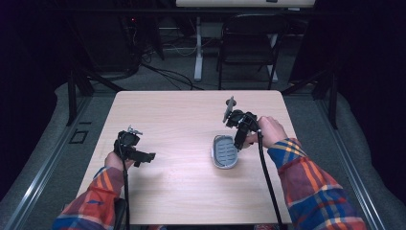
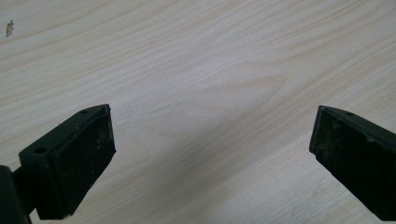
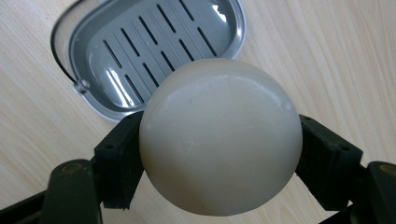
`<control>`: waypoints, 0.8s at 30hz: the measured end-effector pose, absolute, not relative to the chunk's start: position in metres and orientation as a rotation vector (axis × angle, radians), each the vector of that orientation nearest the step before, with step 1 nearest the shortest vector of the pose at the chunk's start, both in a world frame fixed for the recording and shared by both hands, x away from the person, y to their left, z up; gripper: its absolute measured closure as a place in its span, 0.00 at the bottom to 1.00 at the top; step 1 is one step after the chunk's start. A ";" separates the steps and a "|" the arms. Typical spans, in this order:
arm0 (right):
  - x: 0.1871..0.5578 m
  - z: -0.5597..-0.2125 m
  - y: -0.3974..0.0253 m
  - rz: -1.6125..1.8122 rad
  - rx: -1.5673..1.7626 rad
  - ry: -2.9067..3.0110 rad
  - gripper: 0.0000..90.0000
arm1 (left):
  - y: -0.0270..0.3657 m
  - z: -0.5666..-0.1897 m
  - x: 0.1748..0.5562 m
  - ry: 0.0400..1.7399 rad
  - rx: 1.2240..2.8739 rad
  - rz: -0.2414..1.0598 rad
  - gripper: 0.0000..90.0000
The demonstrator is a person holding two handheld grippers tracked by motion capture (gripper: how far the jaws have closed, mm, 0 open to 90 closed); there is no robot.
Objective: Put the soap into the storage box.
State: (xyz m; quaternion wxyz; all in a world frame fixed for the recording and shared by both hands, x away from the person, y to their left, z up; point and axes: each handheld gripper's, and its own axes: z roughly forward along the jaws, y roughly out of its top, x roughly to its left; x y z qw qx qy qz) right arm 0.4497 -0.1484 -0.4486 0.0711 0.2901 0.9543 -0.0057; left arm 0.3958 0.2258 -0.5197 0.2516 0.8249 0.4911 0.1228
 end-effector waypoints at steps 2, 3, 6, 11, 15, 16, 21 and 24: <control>0.451 -0.449 -0.144 -0.018 0.860 2.878 0.27 | 0.226 -0.520 0.396 1.337 2.243 0.334 0.00; 0.451 -0.450 -0.140 -0.006 0.858 2.879 0.27 | 0.226 -0.520 0.396 1.341 2.241 0.332 0.00; 0.452 -0.450 -0.137 -0.011 0.844 2.885 0.27 | 0.226 -0.520 0.396 1.340 2.242 0.332 0.00; 0.453 -0.454 -0.127 -0.008 0.819 2.898 0.27 | 0.226 -0.520 0.396 1.340 2.243 0.332 0.00; 0.454 -0.458 -0.118 0.012 0.808 2.912 0.27 | 0.226 -0.520 0.396 1.340 2.244 0.332 0.00; 0.454 -0.459 -0.116 0.004 0.799 2.916 0.27 | 0.226 -0.520 0.396 1.340 2.244 0.331 0.00; 0.456 -0.463 -0.110 0.002 0.786 2.930 0.27 | 0.226 -0.520 0.396 1.340 2.243 0.330 0.00; 0.456 -0.466 -0.107 0.014 0.785 2.937 0.27 | 0.226 -0.520 0.396 1.339 2.244 0.330 0.00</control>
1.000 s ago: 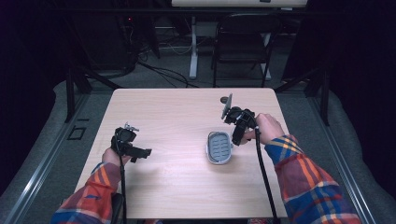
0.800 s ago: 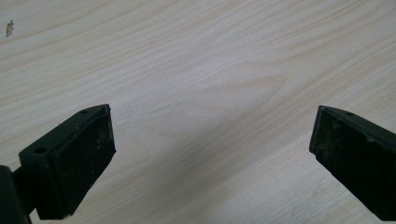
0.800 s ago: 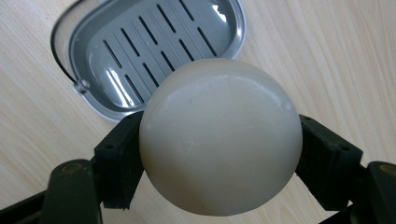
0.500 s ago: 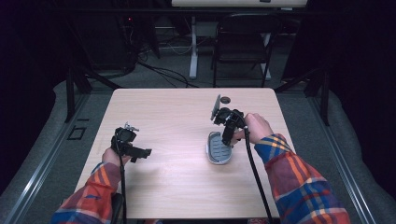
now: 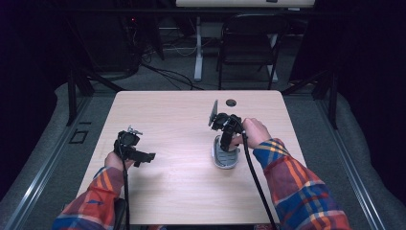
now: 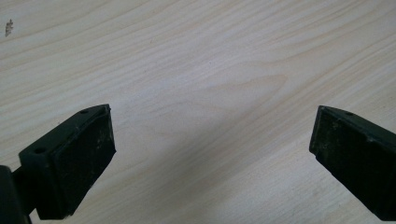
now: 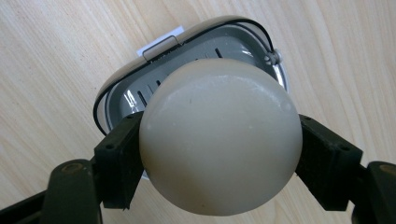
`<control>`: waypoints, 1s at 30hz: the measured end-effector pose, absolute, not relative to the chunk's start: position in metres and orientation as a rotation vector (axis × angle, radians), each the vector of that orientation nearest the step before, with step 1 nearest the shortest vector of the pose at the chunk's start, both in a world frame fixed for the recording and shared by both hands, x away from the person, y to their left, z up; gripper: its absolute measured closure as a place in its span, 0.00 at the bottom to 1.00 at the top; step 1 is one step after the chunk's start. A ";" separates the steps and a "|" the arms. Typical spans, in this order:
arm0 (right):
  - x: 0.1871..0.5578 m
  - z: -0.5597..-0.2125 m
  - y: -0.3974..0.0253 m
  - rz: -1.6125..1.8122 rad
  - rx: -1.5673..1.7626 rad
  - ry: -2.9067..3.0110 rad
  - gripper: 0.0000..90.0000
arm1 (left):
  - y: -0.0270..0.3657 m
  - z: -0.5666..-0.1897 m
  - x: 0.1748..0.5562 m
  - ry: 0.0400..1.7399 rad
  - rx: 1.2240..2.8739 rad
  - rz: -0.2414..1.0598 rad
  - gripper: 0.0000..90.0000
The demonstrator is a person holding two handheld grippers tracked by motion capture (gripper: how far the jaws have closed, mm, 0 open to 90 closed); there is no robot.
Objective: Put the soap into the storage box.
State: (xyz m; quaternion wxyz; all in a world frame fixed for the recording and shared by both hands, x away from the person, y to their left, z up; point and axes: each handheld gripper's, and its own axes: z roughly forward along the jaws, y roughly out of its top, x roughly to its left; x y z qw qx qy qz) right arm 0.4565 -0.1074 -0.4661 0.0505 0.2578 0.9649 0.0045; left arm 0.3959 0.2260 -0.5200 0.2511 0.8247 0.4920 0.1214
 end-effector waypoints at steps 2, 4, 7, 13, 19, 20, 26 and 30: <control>0.457 -0.468 -0.106 0.015 0.784 2.941 0.27 | 0.226 -0.520 0.396 1.340 2.243 0.329 0.00; 0.458 -0.472 -0.103 0.007 0.780 2.949 0.27 | 0.226 -0.520 0.396 1.340 2.242 0.329 0.00; 0.459 -0.476 -0.101 0.001 0.775 2.954 0.27 | 0.226 -0.520 0.396 1.339 2.244 0.325 0.00; 0.460 -0.482 -0.098 -0.001 0.770 2.963 0.27 | 0.226 -0.520 0.396 1.341 2.244 0.323 0.00; 0.460 -0.490 -0.096 -0.037 0.771 2.965 0.27 | 0.226 -0.521 0.396 1.342 2.241 0.322 0.00; 0.460 -0.491 -0.096 -0.042 0.769 2.966 0.27 | 0.226 -0.521 0.396 1.342 2.241 0.321 0.00; 0.460 -0.496 -0.095 -0.065 0.763 2.971 0.27 | 0.226 -0.521 0.396 1.341 2.244 0.325 0.00; 0.460 -0.499 -0.095 -0.072 0.768 2.964 0.27 | 0.226 -0.521 0.397 1.341 2.248 0.325 0.00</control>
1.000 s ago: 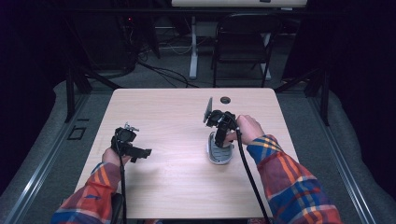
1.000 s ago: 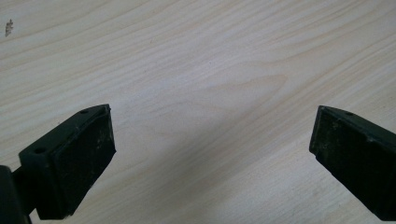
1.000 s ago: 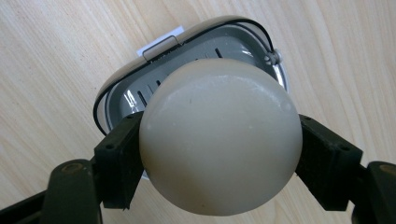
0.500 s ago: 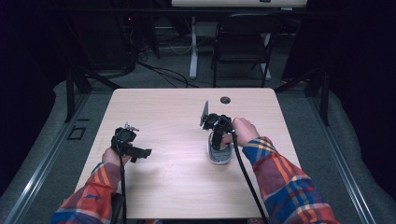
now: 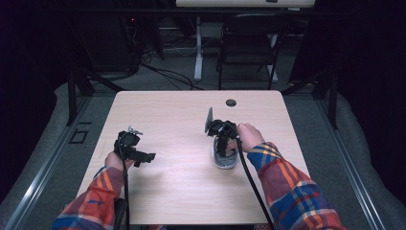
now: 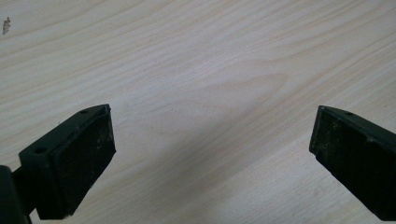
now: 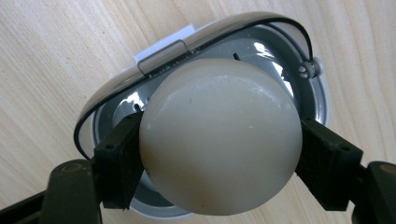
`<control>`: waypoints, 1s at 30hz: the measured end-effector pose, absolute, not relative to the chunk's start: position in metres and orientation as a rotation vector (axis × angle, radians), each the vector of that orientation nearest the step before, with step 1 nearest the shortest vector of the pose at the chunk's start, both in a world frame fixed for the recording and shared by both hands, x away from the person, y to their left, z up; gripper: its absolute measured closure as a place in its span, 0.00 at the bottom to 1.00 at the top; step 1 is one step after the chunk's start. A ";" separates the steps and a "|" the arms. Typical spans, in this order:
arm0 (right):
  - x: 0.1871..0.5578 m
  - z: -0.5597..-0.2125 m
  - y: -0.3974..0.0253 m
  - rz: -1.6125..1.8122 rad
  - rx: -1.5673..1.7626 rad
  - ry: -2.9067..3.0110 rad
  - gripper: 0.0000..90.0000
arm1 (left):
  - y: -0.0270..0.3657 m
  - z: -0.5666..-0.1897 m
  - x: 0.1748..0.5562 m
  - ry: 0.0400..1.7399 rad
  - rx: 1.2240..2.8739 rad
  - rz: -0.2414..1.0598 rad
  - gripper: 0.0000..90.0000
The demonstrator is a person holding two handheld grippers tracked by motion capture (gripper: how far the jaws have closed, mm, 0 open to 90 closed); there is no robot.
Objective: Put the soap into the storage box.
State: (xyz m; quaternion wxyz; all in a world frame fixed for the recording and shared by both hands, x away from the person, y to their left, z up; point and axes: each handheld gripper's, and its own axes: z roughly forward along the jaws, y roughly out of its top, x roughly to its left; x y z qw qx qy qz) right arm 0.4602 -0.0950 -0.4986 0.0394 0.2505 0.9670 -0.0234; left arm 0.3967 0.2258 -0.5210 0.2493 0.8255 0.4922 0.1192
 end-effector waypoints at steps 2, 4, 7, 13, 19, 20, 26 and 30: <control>0.460 -0.500 -0.095 -0.081 0.770 2.966 0.27 | 0.226 -0.521 0.397 1.338 2.251 0.322 0.00; 0.460 -0.501 -0.095 -0.082 0.772 2.966 0.27 | 0.226 -0.521 0.397 1.339 2.250 0.321 0.00; 0.461 -0.503 -0.095 -0.088 0.779 2.969 0.27 | 0.226 -0.521 0.397 1.339 2.251 0.321 0.00; 0.461 -0.507 -0.094 -0.105 0.796 2.969 0.27 | 0.226 -0.521 0.397 1.337 2.253 0.320 0.00; 0.461 -0.505 -0.095 -0.083 0.802 2.972 0.26 | 0.226 -0.521 0.397 1.339 2.252 0.320 0.00; 0.461 -0.504 -0.096 -0.072 0.799 2.969 0.25 | 0.226 -0.521 0.397 1.338 2.253 0.321 0.00; 0.459 -0.498 -0.098 -0.052 0.812 2.969 0.21 | 0.226 -0.521 0.396 1.341 2.251 0.321 0.00; 0.455 -0.489 -0.103 0.003 0.813 2.967 0.18 | 0.226 -0.521 0.396 1.340 2.254 0.319 0.00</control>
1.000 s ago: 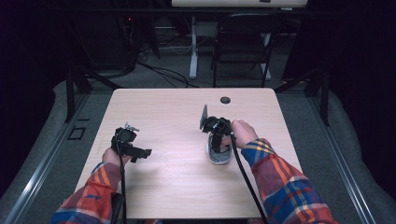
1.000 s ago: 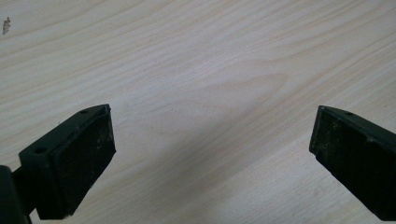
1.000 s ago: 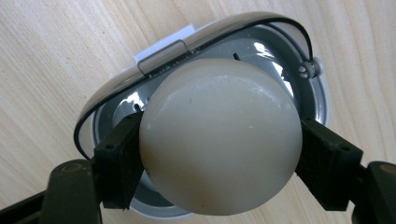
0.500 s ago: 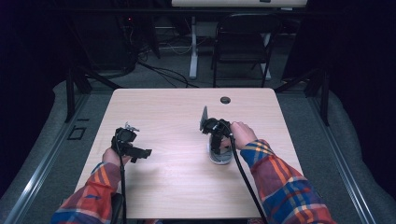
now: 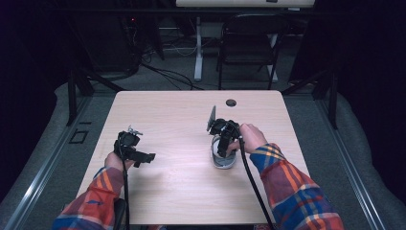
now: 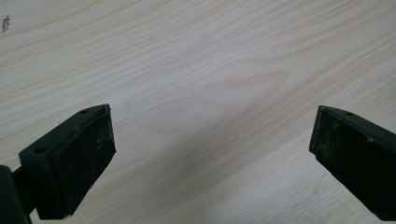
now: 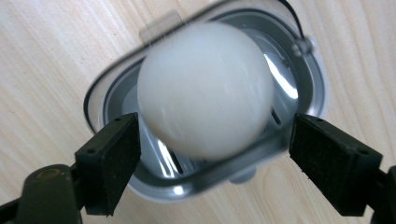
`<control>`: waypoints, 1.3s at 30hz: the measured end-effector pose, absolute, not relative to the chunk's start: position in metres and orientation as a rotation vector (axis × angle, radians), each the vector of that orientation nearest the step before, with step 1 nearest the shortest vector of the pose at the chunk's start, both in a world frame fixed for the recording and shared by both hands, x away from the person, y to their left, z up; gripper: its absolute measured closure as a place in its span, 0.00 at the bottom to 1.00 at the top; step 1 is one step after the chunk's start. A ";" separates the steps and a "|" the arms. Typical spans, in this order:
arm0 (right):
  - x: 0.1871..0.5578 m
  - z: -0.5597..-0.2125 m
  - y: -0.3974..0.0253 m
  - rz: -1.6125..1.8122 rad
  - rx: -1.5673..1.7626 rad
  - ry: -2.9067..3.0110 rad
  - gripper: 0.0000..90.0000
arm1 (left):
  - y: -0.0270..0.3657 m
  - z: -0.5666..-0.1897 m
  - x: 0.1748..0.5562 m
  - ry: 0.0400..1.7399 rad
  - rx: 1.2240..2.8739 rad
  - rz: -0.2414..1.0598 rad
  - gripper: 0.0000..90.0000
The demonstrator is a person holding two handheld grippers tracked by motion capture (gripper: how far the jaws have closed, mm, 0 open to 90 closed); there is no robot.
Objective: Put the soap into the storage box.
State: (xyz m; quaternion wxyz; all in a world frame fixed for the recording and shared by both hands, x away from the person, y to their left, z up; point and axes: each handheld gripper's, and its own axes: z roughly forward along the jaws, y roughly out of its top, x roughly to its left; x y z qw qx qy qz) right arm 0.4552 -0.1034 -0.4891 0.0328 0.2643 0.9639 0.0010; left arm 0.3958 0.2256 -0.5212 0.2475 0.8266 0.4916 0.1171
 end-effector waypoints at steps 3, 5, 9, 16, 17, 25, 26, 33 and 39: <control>0.452 -0.481 -0.109 0.046 0.811 2.958 0.16 | 0.226 -0.521 0.396 1.340 2.254 0.320 0.00; 0.449 -0.473 -0.117 0.088 0.827 2.948 0.16 | 0.226 -0.521 0.396 1.340 2.253 0.320 0.00; 0.446 -0.463 -0.130 0.138 0.862 2.927 0.13 | 0.225 -0.522 0.396 1.337 2.255 0.315 0.00; 0.438 -0.449 -0.157 0.204 0.919 2.884 0.08 | 0.224 -0.521 0.395 1.337 2.256 0.312 0.00; 0.437 -0.448 -0.161 0.210 0.929 2.875 0.07 | 0.224 -0.521 0.395 1.337 2.256 0.312 0.00; 0.426 -0.441 -0.193 0.219 0.977 2.826 0.03 | 0.224 -0.521 0.395 1.332 2.261 0.312 0.00; 0.423 -0.442 -0.201 0.220 0.998 2.814 0.02 | 0.223 -0.521 0.395 1.330 2.262 0.312 0.00; 0.413 -0.446 -0.224 0.230 1.058 2.780 0.00 | 0.223 -0.521 0.395 1.328 2.265 0.309 0.00; 0.404 -0.449 -0.245 0.228 1.104 2.750 0.00 | 0.222 -0.522 0.395 1.324 2.271 0.308 0.00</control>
